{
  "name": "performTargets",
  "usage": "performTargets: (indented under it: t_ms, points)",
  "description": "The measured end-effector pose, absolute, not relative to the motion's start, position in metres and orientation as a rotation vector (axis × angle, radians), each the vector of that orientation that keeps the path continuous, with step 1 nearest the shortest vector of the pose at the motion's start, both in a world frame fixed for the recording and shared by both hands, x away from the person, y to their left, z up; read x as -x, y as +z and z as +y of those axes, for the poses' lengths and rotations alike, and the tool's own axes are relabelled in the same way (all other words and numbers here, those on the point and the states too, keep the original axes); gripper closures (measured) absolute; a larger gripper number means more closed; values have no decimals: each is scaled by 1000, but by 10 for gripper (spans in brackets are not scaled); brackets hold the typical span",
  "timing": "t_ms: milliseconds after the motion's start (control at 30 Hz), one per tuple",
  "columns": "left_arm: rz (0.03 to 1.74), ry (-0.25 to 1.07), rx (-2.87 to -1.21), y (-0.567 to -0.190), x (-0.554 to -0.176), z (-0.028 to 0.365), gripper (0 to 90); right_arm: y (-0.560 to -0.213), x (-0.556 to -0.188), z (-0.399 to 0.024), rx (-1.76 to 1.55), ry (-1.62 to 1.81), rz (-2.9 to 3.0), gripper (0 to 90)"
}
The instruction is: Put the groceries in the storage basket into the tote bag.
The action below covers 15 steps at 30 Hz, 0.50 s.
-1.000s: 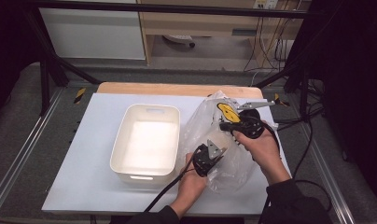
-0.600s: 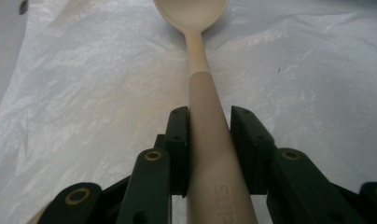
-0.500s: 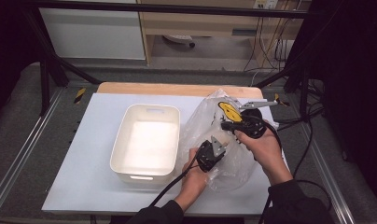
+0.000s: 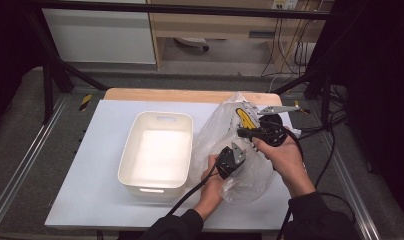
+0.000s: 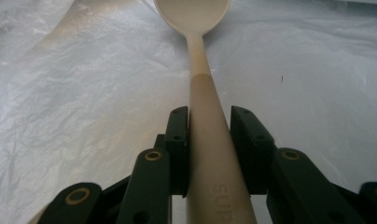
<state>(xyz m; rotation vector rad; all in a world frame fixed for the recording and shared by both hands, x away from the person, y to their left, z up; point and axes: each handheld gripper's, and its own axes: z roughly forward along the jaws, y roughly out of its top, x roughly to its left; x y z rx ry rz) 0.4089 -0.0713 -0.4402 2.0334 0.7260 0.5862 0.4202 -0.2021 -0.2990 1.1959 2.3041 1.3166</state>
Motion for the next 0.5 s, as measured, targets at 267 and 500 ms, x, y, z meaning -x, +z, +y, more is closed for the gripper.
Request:
performTargets:
  t_ms: [267, 500]
  points:
    - [692, 605, -2093, -444, -416, -75, 684, -301, -421, -202, -1198, 1301, 2310, 900]
    - [733, 584, -2091, -449, -419, -75, 682, -311, -422, -203, -1223, 1282, 2326, 900]
